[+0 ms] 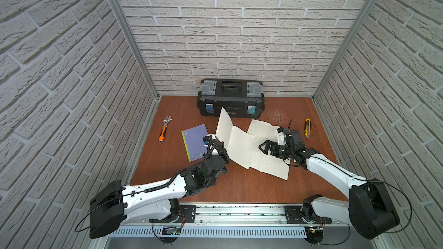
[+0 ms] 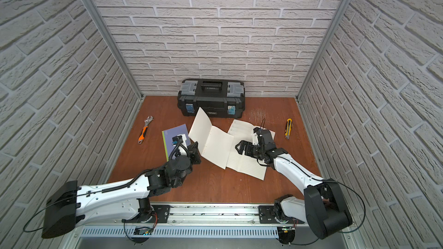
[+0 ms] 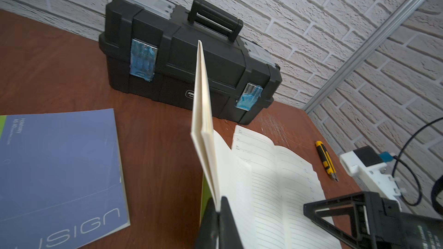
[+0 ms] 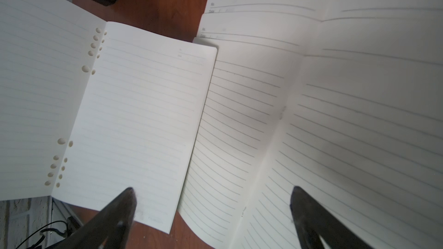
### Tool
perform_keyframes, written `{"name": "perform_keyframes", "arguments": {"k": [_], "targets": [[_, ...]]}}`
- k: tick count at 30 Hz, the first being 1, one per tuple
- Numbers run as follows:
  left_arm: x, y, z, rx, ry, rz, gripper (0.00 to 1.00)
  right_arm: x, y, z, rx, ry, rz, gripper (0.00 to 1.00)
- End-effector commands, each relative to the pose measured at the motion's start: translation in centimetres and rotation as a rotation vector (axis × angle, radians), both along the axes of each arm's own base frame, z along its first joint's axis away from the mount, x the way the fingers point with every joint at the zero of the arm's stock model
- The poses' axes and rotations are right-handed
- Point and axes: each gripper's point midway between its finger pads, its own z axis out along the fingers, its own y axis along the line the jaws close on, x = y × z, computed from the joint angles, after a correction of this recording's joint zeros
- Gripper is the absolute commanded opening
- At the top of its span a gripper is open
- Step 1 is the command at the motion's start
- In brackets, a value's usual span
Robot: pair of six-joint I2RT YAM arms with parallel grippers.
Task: Close the notebook
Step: Close the notebook at the center of the board.
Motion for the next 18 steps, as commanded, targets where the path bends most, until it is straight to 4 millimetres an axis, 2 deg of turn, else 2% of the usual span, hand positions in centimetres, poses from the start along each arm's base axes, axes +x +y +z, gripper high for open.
{"name": "perform_keyframes", "arguments": {"k": [1, 8, 11, 14, 18], "targets": [[-0.2, 2.5, 0.4, 0.038, -0.037, 0.144, 0.0, 1.9, 3.4, 3.2, 0.08, -0.105, 0.052, 1.0], [-0.1, 2.4, -0.5, 0.051, -0.024, 0.174, 0.0, 3.4, 9.5, 3.5, 0.166, -0.108, 0.136, 1.0], [-0.2, 2.4, -0.7, 0.055, -0.021, 0.177, 0.0, 3.9, 11.7, 2.7, 0.184, -0.094, 0.164, 1.0], [-0.3, 2.8, -1.2, 0.061, -0.017, 0.186, 0.0, 4.2, 13.2, 1.8, 0.204, -0.086, 0.171, 1.0], [-0.5, 3.1, -2.3, 0.077, -0.01, 0.194, 0.0, 4.4, 13.8, 0.6, 0.188, -0.074, 0.175, 1.0]]}}
